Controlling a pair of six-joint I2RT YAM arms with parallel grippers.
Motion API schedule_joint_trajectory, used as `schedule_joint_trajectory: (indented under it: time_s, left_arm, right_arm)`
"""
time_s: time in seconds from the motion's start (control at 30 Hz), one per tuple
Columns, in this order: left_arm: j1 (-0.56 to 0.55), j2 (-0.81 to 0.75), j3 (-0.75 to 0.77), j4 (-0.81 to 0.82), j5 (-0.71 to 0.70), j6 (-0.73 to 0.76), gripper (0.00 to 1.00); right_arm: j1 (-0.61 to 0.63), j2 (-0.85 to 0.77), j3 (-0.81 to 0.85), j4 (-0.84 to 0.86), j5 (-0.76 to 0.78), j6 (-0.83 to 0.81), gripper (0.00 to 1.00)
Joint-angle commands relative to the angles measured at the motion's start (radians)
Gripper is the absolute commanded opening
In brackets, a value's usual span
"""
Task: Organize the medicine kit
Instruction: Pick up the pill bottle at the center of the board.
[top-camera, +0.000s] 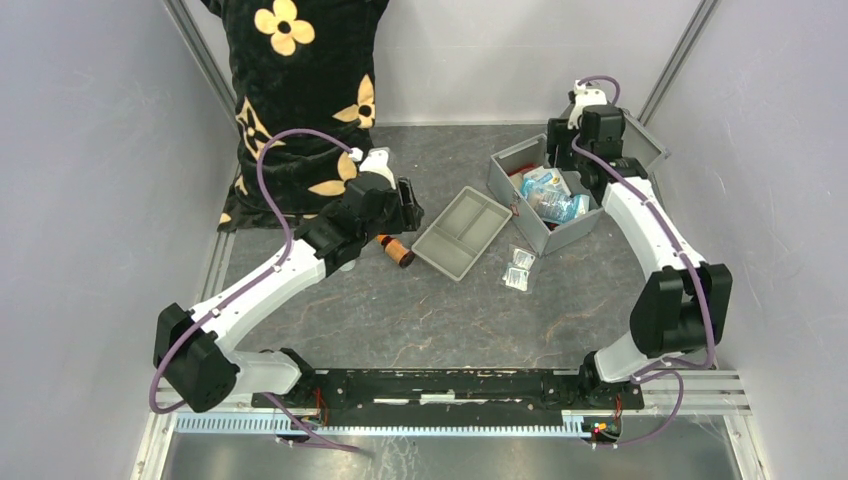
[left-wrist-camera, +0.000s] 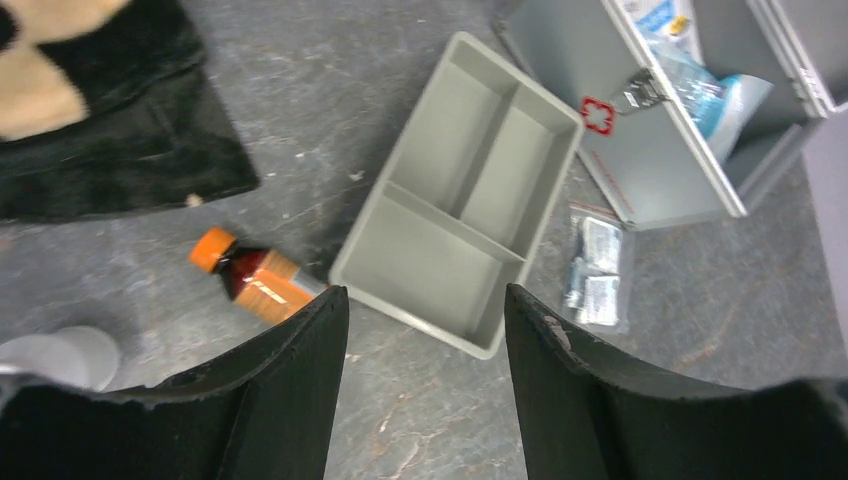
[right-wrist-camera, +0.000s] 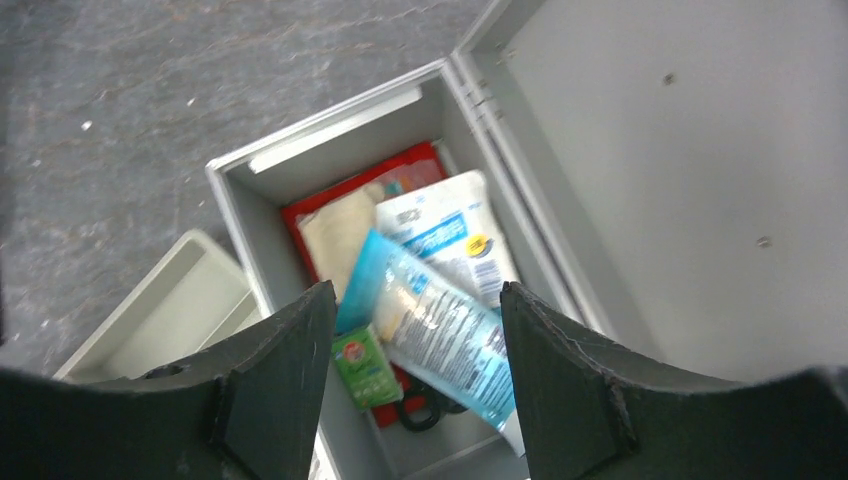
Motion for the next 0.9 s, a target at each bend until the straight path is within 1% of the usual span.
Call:
schedule_joint_trajectory:
  time_s: [0.0, 0.17, 0.27, 0.4, 0.47, 0.6, 0.73, 0.87]
  left_arm:
    - [0.040, -0.063, -0.025, -0.054, -0.090, 0.039, 0.65]
    - [0.077, -0.106, -0.056, -0.140, -0.178, 0.050, 0.65]
    - [0.102, -0.156, -0.077, -0.176, -0.216, 0.051, 0.65]
    - [0.127, -0.192, -0.078, -0.230, -0.313, 0.055, 0.67]
    - [0.147, -0.191, -0.070, -0.268, -0.360, 0.053, 0.67]
    - [0.186, -0.226, -0.070, -0.324, -0.443, 0.035, 0.67]
    - [0.193, -0.297, -0.075, -0.354, -0.530, 0.021, 0.67]
    - [0.193, -0.370, -0.083, -0.349, -0.540, 0.028, 0.67]
  right_arm:
    - [0.084, -0.065, -0.056, -0.015, -0.042, 0.028, 0.68]
    - [0.267, -0.080, -0.079, -0.041, -0.042, 0.016, 0.67]
    - [0.363, -0.068, -0.116, 0.003, -0.136, 0.025, 0.67]
    - [0.484, 0.004, -0.107, 0.027, -0.175, 0.027, 0.66]
    - [0.543, 0.069, -0.064, 0.027, -0.212, 0.005, 0.66]
    - [0.638, 0.212, 0.079, -0.034, -0.241, -0.093, 0.66]
    - [0.680, 0.346, 0.184, -0.064, -0.283, -0.127, 0.66]
    - [0.705, 0.475, 0.319, -0.111, -0.263, -0.147, 0.66]
